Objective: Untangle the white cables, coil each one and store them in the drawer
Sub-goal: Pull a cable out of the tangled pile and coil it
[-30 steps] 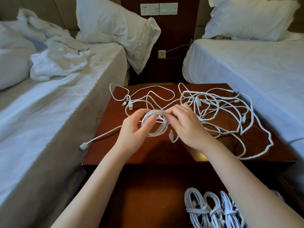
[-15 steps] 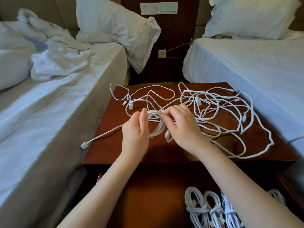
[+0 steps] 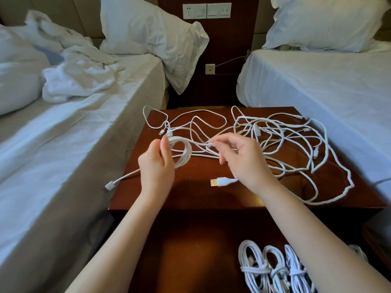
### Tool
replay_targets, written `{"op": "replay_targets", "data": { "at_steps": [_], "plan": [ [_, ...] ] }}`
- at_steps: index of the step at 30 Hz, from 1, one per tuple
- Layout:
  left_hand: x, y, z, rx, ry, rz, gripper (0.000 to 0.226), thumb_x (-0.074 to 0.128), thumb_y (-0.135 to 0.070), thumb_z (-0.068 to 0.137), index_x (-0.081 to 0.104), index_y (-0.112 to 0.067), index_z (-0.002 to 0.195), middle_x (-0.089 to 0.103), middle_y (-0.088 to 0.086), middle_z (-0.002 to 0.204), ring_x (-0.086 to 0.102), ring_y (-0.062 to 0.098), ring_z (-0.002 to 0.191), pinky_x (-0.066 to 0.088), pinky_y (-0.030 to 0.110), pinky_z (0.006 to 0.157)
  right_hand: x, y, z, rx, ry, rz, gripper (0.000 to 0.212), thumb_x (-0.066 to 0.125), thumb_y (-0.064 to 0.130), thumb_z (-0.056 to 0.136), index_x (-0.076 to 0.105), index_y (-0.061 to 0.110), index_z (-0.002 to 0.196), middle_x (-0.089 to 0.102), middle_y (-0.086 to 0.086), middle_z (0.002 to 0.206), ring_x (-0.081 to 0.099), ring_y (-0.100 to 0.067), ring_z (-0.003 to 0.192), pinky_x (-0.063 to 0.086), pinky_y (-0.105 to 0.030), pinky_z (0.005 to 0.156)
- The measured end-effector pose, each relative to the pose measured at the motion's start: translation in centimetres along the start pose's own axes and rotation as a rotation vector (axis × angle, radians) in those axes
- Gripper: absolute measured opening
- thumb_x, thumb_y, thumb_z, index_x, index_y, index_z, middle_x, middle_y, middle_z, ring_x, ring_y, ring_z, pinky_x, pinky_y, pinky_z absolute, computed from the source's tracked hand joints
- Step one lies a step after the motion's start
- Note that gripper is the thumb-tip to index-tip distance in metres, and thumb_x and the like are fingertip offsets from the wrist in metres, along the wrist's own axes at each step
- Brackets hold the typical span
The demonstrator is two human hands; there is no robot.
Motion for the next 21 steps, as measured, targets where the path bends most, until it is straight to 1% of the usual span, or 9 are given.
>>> {"op": "replay_targets", "data": {
  "at_steps": [4,6,8,11,14,15,17,19,21],
  "plan": [
    [-1.0,0.8,0.7,-0.054,-0.068,0.062,0.044,0.038,-0.023,0.102,0.047,0.001,0.066,0.042,0.002,0.054,0.036,0.008,0.049,0.03,0.015,0.052,2.6,0.9,-0.9,0.017,0.25,0.074,0.02,0.047,0.02,0.101,0.066,0.019,0.106,0.057,-0.001,0.059,0.051,-0.004,0.052,0.044,-0.009,0.069],
    [-1.6,1.0,1.0,-0.082,-0.108,0.074,0.04,0.038,-0.021,0.102,0.048,-0.003,0.068,0.041,-0.004,0.054,0.039,0.008,0.049,0.031,0.012,0.053,4.2,0.9,-1.6,0.036,0.344,0.075,0.022,0.045,0.023,0.102,0.065,0.017,0.097,0.054,-0.002,0.055,0.051,-0.017,0.053,0.048,-0.024,0.073],
    [-2.0,1.1,1.2,-0.096,-0.142,0.055,0.04,0.037,-0.023,0.101,0.05,-0.005,0.069,0.042,-0.007,0.056,0.045,0.005,0.052,0.032,0.01,0.054,5.4,0.7,-2.1,0.025,0.4,0.015,0.026,0.044,0.024,0.102,0.064,0.016,0.087,0.048,0.0,0.051,0.045,-0.018,0.05,0.044,-0.04,0.061],
    [-2.1,0.6,1.1,-0.129,-0.174,-0.004,0.041,0.037,-0.024,0.102,0.045,-0.013,0.064,0.041,-0.009,0.055,0.046,-0.003,0.053,0.031,0.012,0.054,6.5,0.4,-2.6,-0.02,0.419,-0.062,0.029,0.044,0.025,0.102,0.062,0.016,0.081,0.043,0.005,0.049,0.039,-0.012,0.047,0.035,-0.038,0.052],
    [-2.1,0.1,1.1,-0.186,-0.182,-0.103,0.046,0.037,-0.028,0.103,0.04,-0.03,0.057,0.038,-0.01,0.054,0.043,0.002,0.05,0.032,0.021,0.055,6.9,-0.2,-2.5,0.01,0.432,-0.043,0.03,0.045,0.027,0.102,0.06,0.02,0.077,0.043,0.005,0.051,0.04,-0.014,0.049,0.037,-0.042,0.053],
    [-2.1,-0.1,1.2,-0.204,-0.169,-0.152,0.047,0.037,-0.034,0.102,0.04,-0.033,0.055,0.038,-0.009,0.053,0.043,0.007,0.05,0.036,0.03,0.055,6.9,-0.5,-2.5,0.016,0.434,-0.051,0.03,0.044,0.028,0.102,0.059,0.021,0.076,0.044,0.005,0.051,0.04,-0.014,0.049,0.038,-0.042,0.053],
    [-2.0,-0.5,1.1,-0.229,-0.128,-0.234,0.048,0.035,-0.047,0.097,0.04,-0.034,0.051,0.038,0.0,0.053,0.044,0.039,0.053,0.037,0.046,0.052,6.8,-0.7,-2.2,0.029,0.431,-0.035,0.031,0.044,0.028,0.102,0.057,0.019,0.075,0.045,0.007,0.051,0.04,-0.013,0.049,0.038,-0.041,0.054],
    [-1.9,-1.1,1.0,-0.261,-0.094,-0.307,0.048,0.034,-0.05,0.096,0.037,-0.031,0.052,0.038,0.007,0.052,0.041,0.04,0.048,0.036,0.043,0.046,6.2,-1.1,-1.8,0.073,0.419,0.037,0.034,0.043,0.026,0.102,0.055,0.015,0.073,0.043,0.01,0.047,0.038,-0.008,0.047,0.036,-0.033,0.055],
    [-1.3,-1.6,0.8,-0.296,-0.054,-0.406,0.05,0.034,-0.041,0.102,0.037,-0.024,0.056,0.036,-0.004,0.046,0.04,0.026,0.038,0.033,0.028,0.037,5.6,-1.7,-1.5,0.122,0.419,0.116,0.038,0.043,0.028,0.103,0.051,0.011,0.069,0.042,0.009,0.047,0.037,-0.008,0.048,0.035,-0.023,0.054]
  ]
}}
Point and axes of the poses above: each hand's wrist, its own z-axis towards the middle knuckle, its own x-axis out of the palm, y = z × x, the point moved 7 cm from there along z, towards the middle knuckle
